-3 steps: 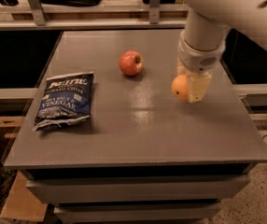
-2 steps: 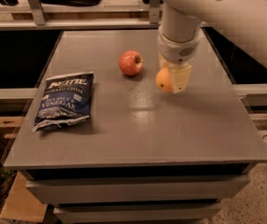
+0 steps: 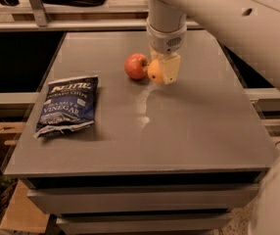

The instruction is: Move orange near apple

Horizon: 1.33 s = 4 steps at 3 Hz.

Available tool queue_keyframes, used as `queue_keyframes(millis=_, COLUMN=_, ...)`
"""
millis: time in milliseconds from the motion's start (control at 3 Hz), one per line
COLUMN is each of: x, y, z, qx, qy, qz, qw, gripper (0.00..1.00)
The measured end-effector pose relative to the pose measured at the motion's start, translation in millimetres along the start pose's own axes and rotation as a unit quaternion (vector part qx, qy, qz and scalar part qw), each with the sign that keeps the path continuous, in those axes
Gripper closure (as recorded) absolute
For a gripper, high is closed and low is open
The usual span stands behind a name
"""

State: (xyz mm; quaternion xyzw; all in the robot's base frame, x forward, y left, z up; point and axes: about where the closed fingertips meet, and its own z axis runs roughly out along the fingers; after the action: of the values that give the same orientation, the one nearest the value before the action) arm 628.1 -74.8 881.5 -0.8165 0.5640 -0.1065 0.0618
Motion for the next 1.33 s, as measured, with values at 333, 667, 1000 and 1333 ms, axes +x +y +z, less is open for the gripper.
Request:
queue_keyframes(millis=333, x=2, y=-16, z=1, qx=0.011, qy=0.003, qz=0.011, qw=0.9999, gripper=1.0)
queue_keyframes(millis=667, x=6, y=-26, z=4, qx=0.014, qy=0.005, qz=0.024, qw=0.9996, gripper=1.0)
queue_keyframes(millis=1000, x=7, y=-30, z=10, qx=0.012, qy=0.004, qz=0.03, qw=0.9995, gripper=1.0)
queue_keyframes(millis=1333, x=6, y=-31, z=16, qx=0.005, qy=0.004, qz=0.033, qw=0.9994, gripper=0.81)
